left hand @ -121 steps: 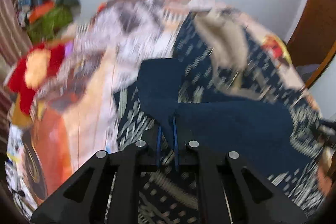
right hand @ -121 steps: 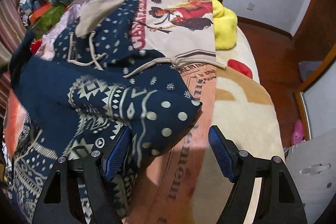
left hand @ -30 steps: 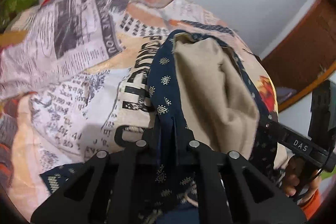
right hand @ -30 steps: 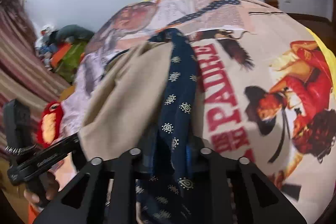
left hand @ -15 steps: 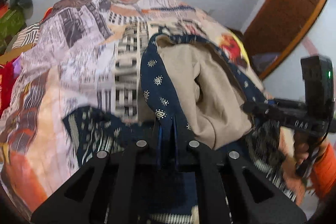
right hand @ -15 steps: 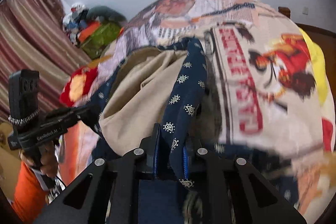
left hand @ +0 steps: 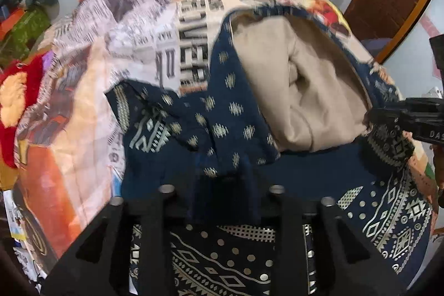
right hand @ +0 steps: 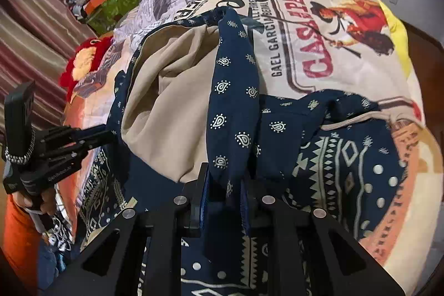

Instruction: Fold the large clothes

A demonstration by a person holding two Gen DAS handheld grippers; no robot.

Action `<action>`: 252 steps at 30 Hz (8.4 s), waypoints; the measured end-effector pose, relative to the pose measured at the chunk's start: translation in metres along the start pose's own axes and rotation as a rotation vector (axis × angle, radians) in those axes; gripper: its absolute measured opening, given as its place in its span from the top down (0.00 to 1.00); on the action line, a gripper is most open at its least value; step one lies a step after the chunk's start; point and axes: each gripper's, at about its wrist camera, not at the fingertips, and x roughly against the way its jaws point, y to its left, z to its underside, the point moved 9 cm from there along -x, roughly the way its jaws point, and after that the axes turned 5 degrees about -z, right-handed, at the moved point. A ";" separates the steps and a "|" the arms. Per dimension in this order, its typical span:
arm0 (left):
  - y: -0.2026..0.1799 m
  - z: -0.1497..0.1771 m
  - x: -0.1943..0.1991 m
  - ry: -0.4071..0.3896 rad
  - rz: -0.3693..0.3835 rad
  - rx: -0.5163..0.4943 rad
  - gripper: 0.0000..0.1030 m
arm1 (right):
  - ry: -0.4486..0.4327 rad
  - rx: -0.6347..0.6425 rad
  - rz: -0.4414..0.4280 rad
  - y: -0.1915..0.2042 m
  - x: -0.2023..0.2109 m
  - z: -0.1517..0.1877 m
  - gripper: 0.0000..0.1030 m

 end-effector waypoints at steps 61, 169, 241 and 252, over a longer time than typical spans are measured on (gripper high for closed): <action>-0.038 0.000 0.084 -0.239 -0.005 -0.087 0.93 | -0.296 0.119 -0.114 0.082 0.085 0.003 0.85; 0.231 -0.008 -0.047 -0.043 -0.158 0.488 0.85 | -0.171 -0.154 0.075 -0.074 -0.015 -0.100 0.59; 0.087 0.143 0.144 -0.265 0.158 0.411 0.86 | -0.285 0.065 -0.102 0.095 0.102 0.142 0.94; 0.157 0.030 0.123 -0.346 -0.054 0.481 0.86 | -0.396 -0.024 -0.080 0.053 0.112 0.028 0.94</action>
